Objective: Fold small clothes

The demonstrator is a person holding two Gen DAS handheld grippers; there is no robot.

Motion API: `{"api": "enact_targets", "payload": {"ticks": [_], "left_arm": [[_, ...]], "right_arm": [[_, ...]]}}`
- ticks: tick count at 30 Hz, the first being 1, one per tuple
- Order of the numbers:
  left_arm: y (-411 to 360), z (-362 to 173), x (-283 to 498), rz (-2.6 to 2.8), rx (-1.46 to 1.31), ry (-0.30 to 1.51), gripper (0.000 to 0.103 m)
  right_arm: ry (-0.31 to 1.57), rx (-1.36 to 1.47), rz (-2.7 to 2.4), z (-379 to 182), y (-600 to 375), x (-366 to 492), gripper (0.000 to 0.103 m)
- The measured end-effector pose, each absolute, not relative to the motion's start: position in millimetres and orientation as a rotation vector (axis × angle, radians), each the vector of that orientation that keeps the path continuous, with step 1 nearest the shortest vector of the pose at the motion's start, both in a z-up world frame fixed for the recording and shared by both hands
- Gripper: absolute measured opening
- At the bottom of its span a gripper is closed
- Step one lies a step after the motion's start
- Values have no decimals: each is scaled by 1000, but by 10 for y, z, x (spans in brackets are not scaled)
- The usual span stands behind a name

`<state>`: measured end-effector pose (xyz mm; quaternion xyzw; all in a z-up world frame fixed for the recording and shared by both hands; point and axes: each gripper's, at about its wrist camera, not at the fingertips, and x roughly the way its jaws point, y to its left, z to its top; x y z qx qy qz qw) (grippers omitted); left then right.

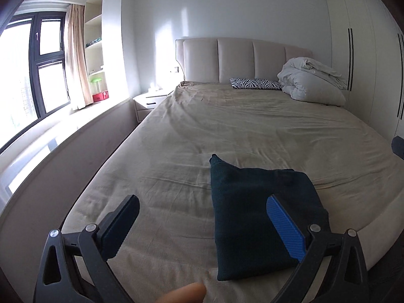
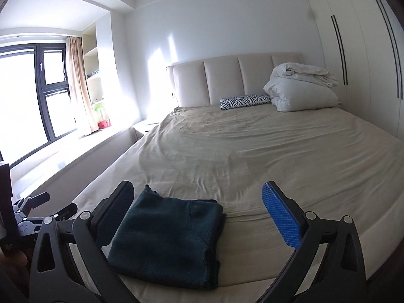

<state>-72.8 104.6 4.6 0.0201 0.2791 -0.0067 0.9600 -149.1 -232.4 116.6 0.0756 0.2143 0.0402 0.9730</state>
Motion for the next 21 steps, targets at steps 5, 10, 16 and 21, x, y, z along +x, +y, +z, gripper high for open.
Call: {"api": "enact_targets", "payload": {"ticks": [5, 10, 16, 21], "left_arm": [[995, -285, -607, -15, 20, 714, 103], [974, -557, -526, -49, -19, 834, 103], [981, -583, -529, -49, -15, 838, 103], [1015, -595, -491, -45, -20, 848, 103]], "right_arm": [[691, 167, -31, 709, -2284, -1278, 103], [853, 206, -87, 224, -2272, -1178, 103], [881, 151, -91, 44, -2135, -1170, 103], [896, 131, -73, 41, -2097, -1223, 103]]}}
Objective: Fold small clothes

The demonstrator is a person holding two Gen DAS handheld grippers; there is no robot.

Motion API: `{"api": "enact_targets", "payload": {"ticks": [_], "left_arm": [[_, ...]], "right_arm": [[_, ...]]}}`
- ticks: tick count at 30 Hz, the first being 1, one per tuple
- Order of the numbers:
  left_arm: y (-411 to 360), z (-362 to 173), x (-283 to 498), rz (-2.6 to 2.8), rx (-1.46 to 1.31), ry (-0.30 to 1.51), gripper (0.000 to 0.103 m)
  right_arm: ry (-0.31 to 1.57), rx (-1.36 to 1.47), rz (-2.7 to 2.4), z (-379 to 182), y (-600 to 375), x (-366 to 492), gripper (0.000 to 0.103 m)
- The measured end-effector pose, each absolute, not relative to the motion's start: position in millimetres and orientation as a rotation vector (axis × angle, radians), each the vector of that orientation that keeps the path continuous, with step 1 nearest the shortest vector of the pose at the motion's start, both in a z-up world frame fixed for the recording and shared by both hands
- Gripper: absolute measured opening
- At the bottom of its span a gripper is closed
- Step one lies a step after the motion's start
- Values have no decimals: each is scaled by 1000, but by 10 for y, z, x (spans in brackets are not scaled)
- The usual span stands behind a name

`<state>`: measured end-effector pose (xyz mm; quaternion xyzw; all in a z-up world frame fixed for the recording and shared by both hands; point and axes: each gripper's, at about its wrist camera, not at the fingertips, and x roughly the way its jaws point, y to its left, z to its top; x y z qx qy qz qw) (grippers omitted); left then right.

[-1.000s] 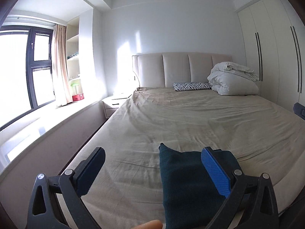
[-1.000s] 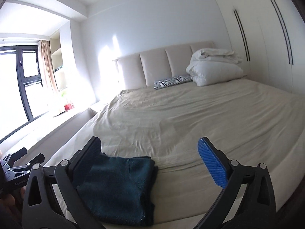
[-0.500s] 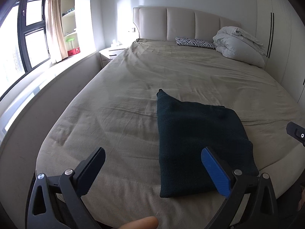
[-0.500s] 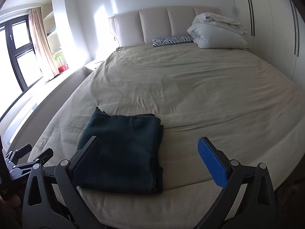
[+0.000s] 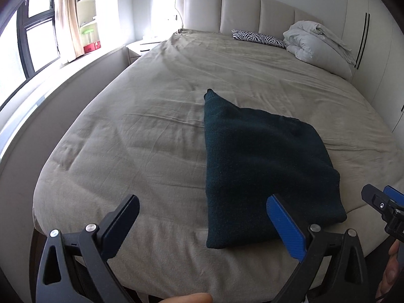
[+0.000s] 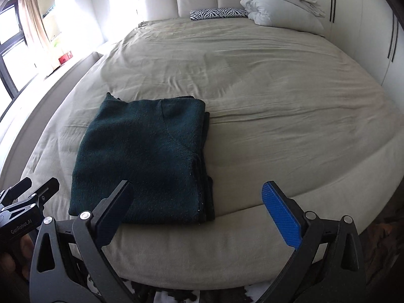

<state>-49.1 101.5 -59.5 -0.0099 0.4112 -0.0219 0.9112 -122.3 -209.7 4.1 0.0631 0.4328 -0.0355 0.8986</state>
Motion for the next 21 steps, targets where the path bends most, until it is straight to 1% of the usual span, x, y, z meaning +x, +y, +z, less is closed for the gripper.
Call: {"api": "enact_targets", "payload": {"ticks": [21], "left_arm": [[990, -630, -486, -53, -13, 857, 103]], "right_arm": [[924, 115, -67, -18, -2040, -1253, 103]]}}
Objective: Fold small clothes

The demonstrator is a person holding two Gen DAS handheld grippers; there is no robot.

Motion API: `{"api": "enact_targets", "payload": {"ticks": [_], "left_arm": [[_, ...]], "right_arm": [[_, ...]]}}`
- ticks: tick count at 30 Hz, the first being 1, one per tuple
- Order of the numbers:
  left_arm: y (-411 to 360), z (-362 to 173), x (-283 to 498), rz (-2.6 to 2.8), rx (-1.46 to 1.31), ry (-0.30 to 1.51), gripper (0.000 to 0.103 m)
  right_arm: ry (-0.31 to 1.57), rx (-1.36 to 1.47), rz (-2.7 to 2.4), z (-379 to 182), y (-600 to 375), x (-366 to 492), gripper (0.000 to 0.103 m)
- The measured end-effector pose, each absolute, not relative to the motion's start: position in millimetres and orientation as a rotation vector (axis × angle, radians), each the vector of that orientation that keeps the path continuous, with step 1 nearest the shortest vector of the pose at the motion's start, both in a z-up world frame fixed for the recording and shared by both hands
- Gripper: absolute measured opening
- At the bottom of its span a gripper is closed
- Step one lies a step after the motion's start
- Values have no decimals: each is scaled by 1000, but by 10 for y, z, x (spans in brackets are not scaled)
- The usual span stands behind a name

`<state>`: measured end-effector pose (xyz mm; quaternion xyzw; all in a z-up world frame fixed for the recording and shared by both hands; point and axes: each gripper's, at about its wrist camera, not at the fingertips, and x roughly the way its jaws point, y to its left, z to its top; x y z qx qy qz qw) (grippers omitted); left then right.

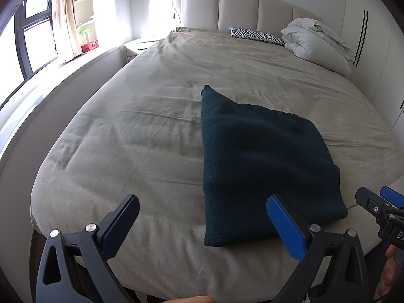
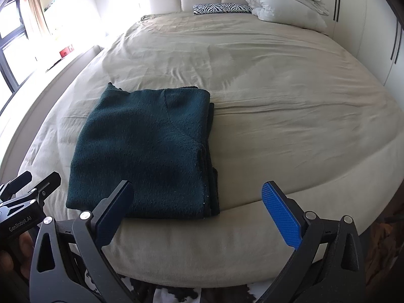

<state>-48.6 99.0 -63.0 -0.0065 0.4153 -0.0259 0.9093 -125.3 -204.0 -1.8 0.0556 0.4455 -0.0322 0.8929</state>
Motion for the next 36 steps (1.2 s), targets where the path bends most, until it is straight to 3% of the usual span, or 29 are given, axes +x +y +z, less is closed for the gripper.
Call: {"api": "enact_targets", "payload": {"ticks": [36], "left_arm": [[970, -640, -500, -53, -14, 858, 103]], "right_arm": [[945, 114, -65, -62, -2021, -1257, 103]]}}
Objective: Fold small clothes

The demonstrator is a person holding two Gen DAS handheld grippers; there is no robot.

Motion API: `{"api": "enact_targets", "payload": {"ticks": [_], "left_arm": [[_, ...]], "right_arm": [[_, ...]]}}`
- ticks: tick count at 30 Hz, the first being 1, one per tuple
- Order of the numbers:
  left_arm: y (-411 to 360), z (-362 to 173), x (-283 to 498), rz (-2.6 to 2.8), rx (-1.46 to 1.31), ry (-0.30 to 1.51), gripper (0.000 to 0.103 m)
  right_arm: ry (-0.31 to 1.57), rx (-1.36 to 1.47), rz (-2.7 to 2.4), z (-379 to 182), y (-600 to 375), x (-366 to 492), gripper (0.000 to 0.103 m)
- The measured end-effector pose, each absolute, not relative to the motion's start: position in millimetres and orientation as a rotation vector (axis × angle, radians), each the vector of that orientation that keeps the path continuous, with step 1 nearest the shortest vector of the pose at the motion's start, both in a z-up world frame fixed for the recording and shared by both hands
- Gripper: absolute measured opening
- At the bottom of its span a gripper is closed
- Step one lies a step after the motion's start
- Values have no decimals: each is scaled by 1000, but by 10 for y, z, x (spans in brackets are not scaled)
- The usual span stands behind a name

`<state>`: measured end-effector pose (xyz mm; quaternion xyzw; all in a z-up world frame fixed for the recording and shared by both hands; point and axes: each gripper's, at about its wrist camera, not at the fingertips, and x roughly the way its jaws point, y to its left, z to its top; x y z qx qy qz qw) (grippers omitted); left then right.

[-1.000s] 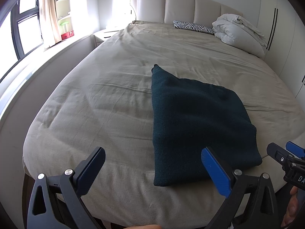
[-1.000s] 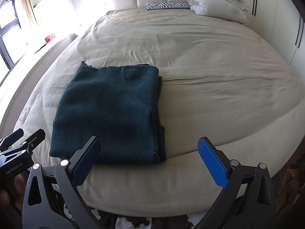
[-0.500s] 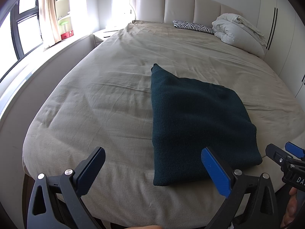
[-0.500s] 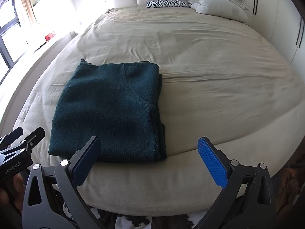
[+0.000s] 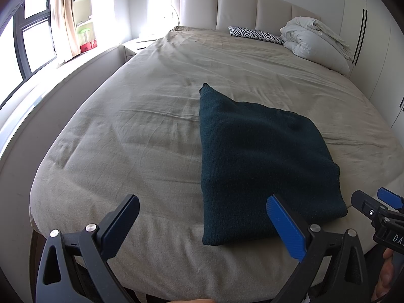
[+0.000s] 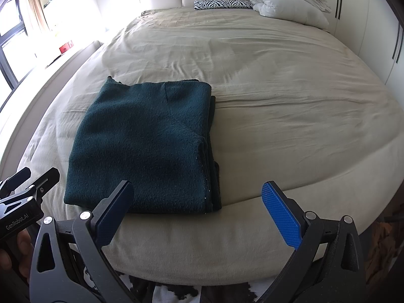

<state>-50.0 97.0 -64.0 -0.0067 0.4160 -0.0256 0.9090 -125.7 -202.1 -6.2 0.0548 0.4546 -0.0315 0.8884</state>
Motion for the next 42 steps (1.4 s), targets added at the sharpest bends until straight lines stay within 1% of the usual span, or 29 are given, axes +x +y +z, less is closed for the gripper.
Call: {"api": "enact_targets", "payload": {"ticks": [42], "left_arm": [[964, -643, -500, -54, -13, 860, 103]], "right_arm": [[954, 114, -55, -96, -2059, -1292, 103]]}}
